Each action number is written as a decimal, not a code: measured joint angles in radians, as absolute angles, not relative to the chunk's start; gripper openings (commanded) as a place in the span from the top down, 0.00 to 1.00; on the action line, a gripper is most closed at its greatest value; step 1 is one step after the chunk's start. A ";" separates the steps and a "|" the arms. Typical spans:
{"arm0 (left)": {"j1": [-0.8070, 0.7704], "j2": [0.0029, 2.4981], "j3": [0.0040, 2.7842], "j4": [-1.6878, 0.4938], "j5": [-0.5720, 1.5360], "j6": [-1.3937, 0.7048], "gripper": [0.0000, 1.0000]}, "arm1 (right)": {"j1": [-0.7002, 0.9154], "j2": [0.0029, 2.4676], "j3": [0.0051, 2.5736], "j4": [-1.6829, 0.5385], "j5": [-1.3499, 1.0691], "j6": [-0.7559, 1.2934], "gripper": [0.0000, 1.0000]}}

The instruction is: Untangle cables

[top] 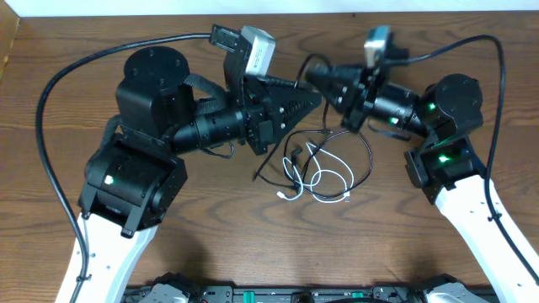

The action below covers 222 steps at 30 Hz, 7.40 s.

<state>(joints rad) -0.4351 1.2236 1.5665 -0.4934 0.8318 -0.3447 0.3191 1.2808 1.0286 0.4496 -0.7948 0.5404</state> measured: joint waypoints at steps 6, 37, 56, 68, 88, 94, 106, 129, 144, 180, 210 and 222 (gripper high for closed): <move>-0.435 1.251 1.567 -0.518 0.823 -0.340 0.52 | 0.240 1.309 1.215 0.321 -0.632 0.594 0.99; -0.436 1.502 1.565 -0.811 0.337 -0.262 0.48 | -0.291 1.566 1.822 -0.352 -0.463 0.477 0.99; -0.436 1.502 1.565 -0.742 0.333 -0.257 0.47 | -0.529 1.827 1.824 -0.161 -0.126 0.447 0.99; -0.436 1.502 1.565 -0.746 0.333 -0.257 0.42 | -0.559 2.027 1.822 -0.299 -0.052 0.442 0.01; -0.548 1.605 1.542 -0.767 0.331 -0.228 0.42 | -0.443 1.874 1.825 -0.825 -0.463 0.479 0.01; -0.612 1.744 1.531 -0.784 0.332 -0.258 0.42 | -0.344 1.874 1.825 -0.878 -0.434 0.416 0.01; -0.643 1.975 1.529 -0.690 0.334 -0.613 0.36 | -0.324 1.874 1.825 -0.896 -0.380 0.400 0.01; -0.659 2.038 1.528 -0.588 0.334 -0.677 0.92 | -0.271 1.874 1.825 -0.964 -0.405 0.429 0.01; -0.637 1.932 1.528 -0.602 0.290 -0.537 0.92 | -0.270 1.874 1.825 -1.005 -0.447 0.409 0.01; -0.183 1.350 1.555 0.049 1.020 -0.567 0.92 | -0.037 1.874 1.825 -0.945 -1.085 -0.043 0.01; -0.183 1.380 1.555 -0.136 0.981 -0.663 0.92 | 0.258 1.874 1.825 -1.015 -1.295 -0.826 0.15; -0.207 1.380 1.555 -0.156 0.981 -0.674 0.92 | 0.384 1.874 1.824 -0.783 -1.201 -0.662 0.99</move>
<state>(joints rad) -0.2066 1.3800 1.5551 -0.1558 0.9813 -0.6739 0.3843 1.8736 1.8244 -0.7830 -1.2015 -0.6617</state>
